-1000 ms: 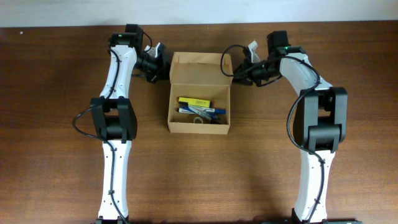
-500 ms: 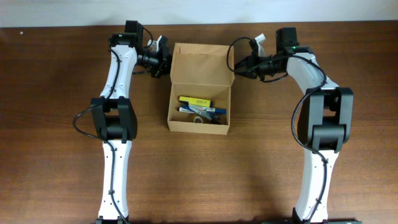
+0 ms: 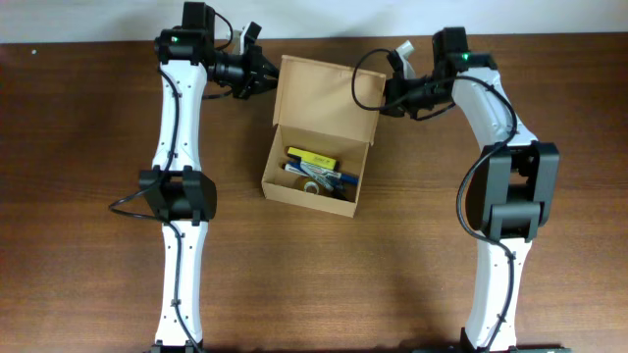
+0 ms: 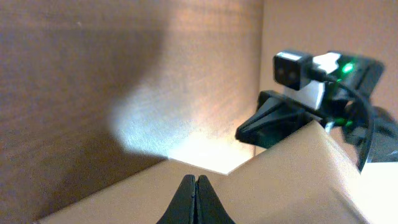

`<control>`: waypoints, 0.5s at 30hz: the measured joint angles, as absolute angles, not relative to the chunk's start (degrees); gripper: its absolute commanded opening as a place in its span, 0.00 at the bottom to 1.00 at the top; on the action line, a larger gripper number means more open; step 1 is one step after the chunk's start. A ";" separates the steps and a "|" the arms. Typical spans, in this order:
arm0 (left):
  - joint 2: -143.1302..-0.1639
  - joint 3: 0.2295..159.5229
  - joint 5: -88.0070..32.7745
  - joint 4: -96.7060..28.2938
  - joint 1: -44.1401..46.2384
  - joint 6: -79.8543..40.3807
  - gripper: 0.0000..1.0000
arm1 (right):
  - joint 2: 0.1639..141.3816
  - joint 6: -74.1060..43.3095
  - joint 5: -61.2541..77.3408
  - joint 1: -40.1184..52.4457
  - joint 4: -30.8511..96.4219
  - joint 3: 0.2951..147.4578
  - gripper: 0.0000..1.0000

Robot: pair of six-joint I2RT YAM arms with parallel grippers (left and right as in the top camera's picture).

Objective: Pack container
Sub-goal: 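Fold the box lid down over the items with both grippers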

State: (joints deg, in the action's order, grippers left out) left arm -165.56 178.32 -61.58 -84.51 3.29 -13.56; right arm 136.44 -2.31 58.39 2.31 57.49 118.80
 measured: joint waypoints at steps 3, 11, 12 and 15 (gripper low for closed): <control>-165.56 179.11 -61.78 -89.27 3.40 -10.63 0.02 | 134.98 0.91 55.35 3.38 64.77 123.15 0.04; -165.51 179.11 -59.94 -96.47 3.60 -2.42 0.02 | 130.63 9.61 45.78 7.09 79.48 134.13 0.04; -165.34 179.11 -59.11 -96.49 3.60 -1.98 0.01 | 129.97 10.35 43.97 7.81 80.44 134.78 0.04; -163.78 179.11 -56.03 -96.57 3.60 -1.02 0.01 | 128.05 12.14 37.36 10.50 83.13 135.81 0.04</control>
State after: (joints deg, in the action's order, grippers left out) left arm -163.78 179.11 -56.03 -96.57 3.60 -1.02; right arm 128.05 12.14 37.36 10.50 83.13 135.81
